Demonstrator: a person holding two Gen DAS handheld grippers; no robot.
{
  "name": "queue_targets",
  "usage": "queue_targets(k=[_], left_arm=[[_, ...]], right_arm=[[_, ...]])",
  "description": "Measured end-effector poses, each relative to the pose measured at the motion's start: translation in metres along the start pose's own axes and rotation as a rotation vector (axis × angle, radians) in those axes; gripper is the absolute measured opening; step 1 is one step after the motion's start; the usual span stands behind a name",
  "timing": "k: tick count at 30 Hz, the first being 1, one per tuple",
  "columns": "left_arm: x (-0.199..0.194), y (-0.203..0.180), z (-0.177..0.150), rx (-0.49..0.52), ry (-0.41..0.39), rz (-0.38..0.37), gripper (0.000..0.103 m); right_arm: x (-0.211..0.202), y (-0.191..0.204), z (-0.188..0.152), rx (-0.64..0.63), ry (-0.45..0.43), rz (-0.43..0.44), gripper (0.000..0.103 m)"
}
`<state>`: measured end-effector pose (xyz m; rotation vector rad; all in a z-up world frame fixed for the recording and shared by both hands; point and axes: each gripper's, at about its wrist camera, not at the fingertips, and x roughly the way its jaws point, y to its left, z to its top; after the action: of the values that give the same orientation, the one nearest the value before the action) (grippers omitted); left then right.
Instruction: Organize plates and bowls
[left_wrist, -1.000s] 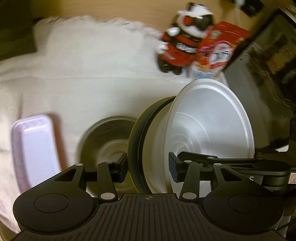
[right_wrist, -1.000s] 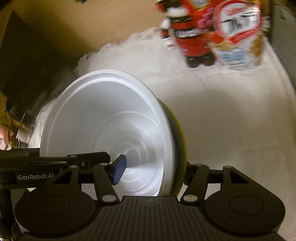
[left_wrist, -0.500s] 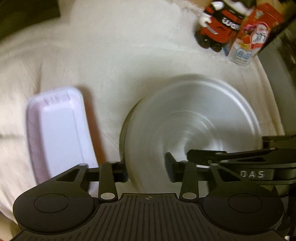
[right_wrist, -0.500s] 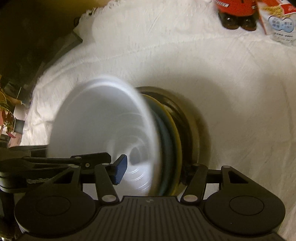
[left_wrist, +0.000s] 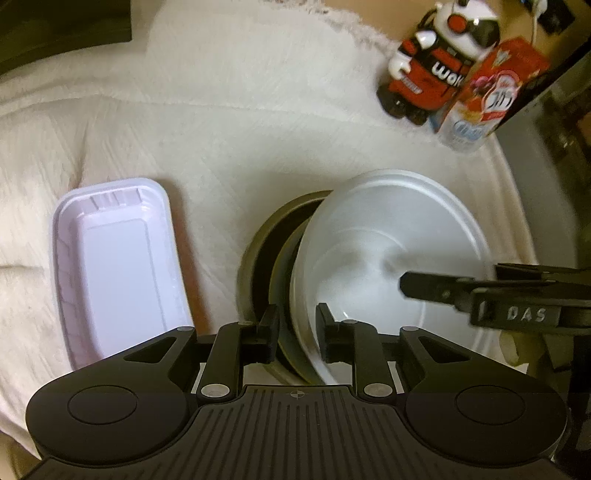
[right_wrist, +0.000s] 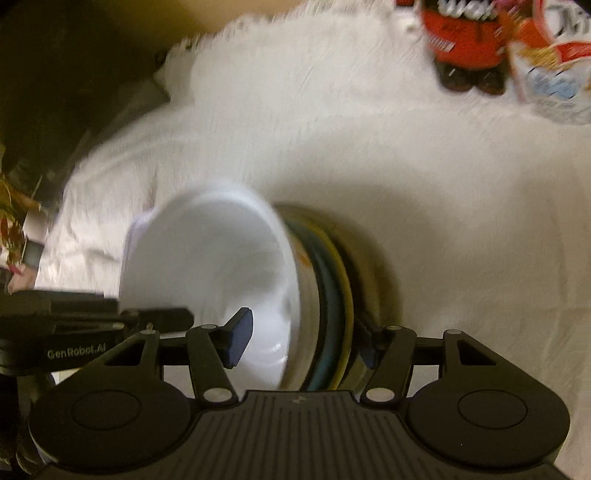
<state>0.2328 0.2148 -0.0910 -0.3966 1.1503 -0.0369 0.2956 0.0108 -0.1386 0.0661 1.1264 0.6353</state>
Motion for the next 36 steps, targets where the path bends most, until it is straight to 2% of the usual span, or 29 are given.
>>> queue_targets(k=[4, 6, 8, 11, 12, 15, 17, 20, 23, 27, 36], left_arm=[[-0.004, 0.005, -0.003, -0.053, -0.025, -0.021, 0.023], [-0.006, 0.006, -0.005, -0.074, -0.039, -0.023, 0.023], [-0.007, 0.006, -0.006, -0.086, -0.046, -0.016, 0.023], [-0.010, 0.006, -0.008, -0.095, -0.059, 0.012, 0.023], [-0.011, 0.006, -0.009, -0.100, -0.065, 0.019, 0.023], [-0.014, 0.005, -0.011, -0.114, -0.081, 0.019, 0.022], [-0.018, 0.001, -0.011, -0.110, -0.096, 0.013, 0.022], [-0.023, -0.006, -0.011, -0.093, -0.122, 0.019, 0.023], [-0.027, -0.011, -0.015, -0.095, -0.144, 0.038, 0.023], [-0.027, -0.016, -0.018, -0.098, -0.155, 0.044, 0.023], [-0.028, -0.015, -0.025, -0.062, -0.152, 0.074, 0.023]], right_arm=[[-0.025, -0.005, -0.006, -0.013, -0.097, -0.007, 0.060], [-0.033, -0.004, -0.012, -0.041, -0.148, -0.053, 0.059], [-0.035, -0.003, -0.016, -0.055, -0.167, -0.085, 0.050], [-0.024, -0.005, -0.022, -0.044, -0.117, -0.069, 0.035], [-0.020, -0.004, -0.024, -0.045, -0.101, -0.054, 0.035], [-0.016, 0.015, -0.036, -0.127, -0.127, -0.123, 0.036], [-0.017, 0.020, -0.038, -0.167, -0.145, -0.129, 0.032], [-0.020, 0.014, -0.037, -0.153, -0.146, -0.120, 0.032], [-0.023, 0.006, -0.031, -0.126, -0.171, -0.164, 0.032], [-0.033, 0.003, -0.027, -0.109, -0.172, -0.092, 0.033], [-0.039, 0.010, -0.029, -0.097, -0.207, -0.088, 0.033]])
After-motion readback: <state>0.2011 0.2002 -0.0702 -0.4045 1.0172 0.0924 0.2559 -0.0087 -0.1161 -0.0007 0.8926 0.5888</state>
